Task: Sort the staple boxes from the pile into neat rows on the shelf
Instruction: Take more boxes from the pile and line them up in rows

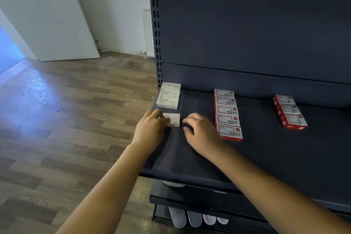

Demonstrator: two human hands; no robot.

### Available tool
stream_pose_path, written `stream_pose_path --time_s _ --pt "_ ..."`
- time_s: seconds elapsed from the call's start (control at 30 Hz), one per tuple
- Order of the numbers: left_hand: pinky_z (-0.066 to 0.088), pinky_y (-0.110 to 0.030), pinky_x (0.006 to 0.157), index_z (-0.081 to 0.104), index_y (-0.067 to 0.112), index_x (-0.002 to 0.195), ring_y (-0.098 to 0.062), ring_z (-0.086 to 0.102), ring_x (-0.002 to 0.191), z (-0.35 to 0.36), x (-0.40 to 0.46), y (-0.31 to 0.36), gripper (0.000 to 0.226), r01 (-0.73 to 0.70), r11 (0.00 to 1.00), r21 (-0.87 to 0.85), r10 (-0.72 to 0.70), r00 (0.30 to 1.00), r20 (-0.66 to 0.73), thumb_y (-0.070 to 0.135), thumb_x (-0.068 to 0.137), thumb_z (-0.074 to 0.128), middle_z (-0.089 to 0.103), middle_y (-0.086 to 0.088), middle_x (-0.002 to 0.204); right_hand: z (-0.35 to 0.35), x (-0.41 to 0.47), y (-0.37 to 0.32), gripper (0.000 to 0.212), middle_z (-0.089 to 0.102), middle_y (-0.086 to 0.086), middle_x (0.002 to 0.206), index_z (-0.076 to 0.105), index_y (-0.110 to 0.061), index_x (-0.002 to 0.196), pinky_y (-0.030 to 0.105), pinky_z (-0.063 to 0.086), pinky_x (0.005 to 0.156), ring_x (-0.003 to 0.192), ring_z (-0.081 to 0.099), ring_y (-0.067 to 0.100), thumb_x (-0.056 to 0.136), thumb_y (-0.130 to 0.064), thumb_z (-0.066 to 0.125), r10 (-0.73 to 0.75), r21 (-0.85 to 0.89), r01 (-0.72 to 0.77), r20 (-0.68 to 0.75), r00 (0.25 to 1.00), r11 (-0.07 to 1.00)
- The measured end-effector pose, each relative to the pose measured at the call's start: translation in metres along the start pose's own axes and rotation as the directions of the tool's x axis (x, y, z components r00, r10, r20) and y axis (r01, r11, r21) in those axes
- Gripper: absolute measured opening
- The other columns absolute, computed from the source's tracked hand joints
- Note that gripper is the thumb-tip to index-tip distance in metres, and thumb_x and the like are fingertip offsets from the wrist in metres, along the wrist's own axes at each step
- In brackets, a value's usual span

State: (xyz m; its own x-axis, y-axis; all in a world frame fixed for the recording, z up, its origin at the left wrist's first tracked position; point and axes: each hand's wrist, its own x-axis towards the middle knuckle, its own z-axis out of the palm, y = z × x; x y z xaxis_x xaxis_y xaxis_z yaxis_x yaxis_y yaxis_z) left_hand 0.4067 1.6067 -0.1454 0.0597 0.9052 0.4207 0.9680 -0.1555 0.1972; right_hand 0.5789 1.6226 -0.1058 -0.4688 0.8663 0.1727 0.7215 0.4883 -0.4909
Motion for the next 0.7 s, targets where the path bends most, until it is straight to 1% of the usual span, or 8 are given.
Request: stream_pose_path --time_s 0.2,0.3,0.4,0.47,0.53,0.57,0.63,0.7 --pt "0.045 -0.032 0.046 0.072 0.011 0.081 -0.033 0.052 0.076 0.005 0.015 -0.008 0.023 0.103 0.993 -0.051 -0.101 0.994 0.029 -0.007 0.068 0.068 0.059 -0.008 0.084 -0.001 0.002 0.002 0.032 0.054 0.002 0.123 0.058 -0.007 0.122 0.025 0.034 0.096 0.116 0.045 0.019 0.093 -0.016 0.050 0.011 -0.014 -0.011 0.032 0.999 1.000" --pt "0.051 -0.039 0.046 0.072 0.009 0.080 -0.036 0.056 0.080 0.005 0.014 -0.008 0.025 0.099 0.992 -0.071 -0.099 0.995 0.008 -0.009 0.063 0.070 0.062 -0.012 0.090 -0.002 0.002 0.001 0.032 0.054 0.002 0.123 0.058 -0.007 0.123 0.023 0.033 0.097 0.117 0.045 0.018 0.094 -0.016 0.049 0.004 0.005 -0.004 0.047 0.999 1.000" --pt "0.052 -0.042 0.058 0.069 0.008 0.078 -0.047 0.053 0.107 0.008 0.014 -0.009 0.018 0.096 0.990 -0.102 -0.097 0.995 -0.002 -0.006 0.067 0.072 0.058 -0.020 0.118 -0.002 0.001 0.002 0.031 0.055 0.003 0.122 0.059 -0.007 0.121 0.024 0.034 0.097 0.116 0.046 0.018 0.093 -0.015 0.051 0.011 0.031 -0.012 0.039 0.999 0.999" --pt "0.053 -0.043 0.058 0.066 0.007 0.077 -0.042 0.046 0.116 0.011 0.017 -0.012 0.013 0.084 0.985 -0.153 -0.082 0.996 0.016 -0.006 0.073 0.067 0.055 -0.019 0.119 -0.002 0.001 0.002 0.030 0.056 0.003 0.120 0.060 -0.007 0.120 0.024 0.035 0.097 0.115 0.047 0.018 0.092 -0.014 0.052 0.017 0.047 -0.019 0.033 0.999 0.999" --pt "0.052 -0.042 0.055 0.064 0.007 0.079 -0.032 0.048 0.107 0.013 0.018 -0.015 0.010 0.090 0.981 -0.172 -0.085 0.996 0.035 -0.003 0.077 0.062 0.057 -0.012 0.108 -0.001 0.000 0.002 0.029 0.056 0.003 0.120 0.061 -0.006 0.119 0.023 0.035 0.096 0.114 0.048 0.018 0.092 -0.014 0.052 0.018 0.062 -0.020 0.030 0.999 0.998" --pt "0.051 -0.042 0.058 0.065 0.007 0.083 -0.030 0.052 0.101 0.013 0.018 -0.017 0.010 0.118 0.977 -0.177 -0.110 0.993 0.052 0.000 0.079 0.059 0.058 -0.010 0.106 0.000 0.000 0.003 0.029 0.057 0.003 0.120 0.061 -0.006 0.119 0.023 0.035 0.096 0.114 0.048 0.018 0.091 -0.013 0.053 0.017 0.067 -0.020 0.031 0.999 0.998" --pt "0.051 -0.041 0.063 0.066 0.010 0.089 -0.031 0.058 0.088 0.011 0.018 -0.018 0.015 0.150 0.970 -0.191 -0.138 0.988 0.075 0.007 0.080 0.055 0.061 -0.005 0.106 0.001 -0.002 0.004 0.029 0.057 0.004 0.120 0.060 -0.006 0.119 0.023 0.035 0.095 0.114 0.048 0.018 0.091 -0.013 0.053 0.018 0.072 -0.021 0.036 0.999 0.997" --pt "0.052 -0.042 0.062 0.067 0.012 0.090 -0.035 0.061 0.080 0.007 0.019 -0.020 0.021 0.123 0.975 -0.187 -0.110 0.991 0.078 0.012 0.078 0.050 0.064 -0.005 0.107 0.001 -0.003 0.005 0.030 0.057 0.004 0.120 0.060 -0.007 0.120 0.024 0.037 0.095 0.114 0.049 0.018 0.091 -0.013 0.053 0.019 0.079 -0.022 0.037 0.999 0.997"
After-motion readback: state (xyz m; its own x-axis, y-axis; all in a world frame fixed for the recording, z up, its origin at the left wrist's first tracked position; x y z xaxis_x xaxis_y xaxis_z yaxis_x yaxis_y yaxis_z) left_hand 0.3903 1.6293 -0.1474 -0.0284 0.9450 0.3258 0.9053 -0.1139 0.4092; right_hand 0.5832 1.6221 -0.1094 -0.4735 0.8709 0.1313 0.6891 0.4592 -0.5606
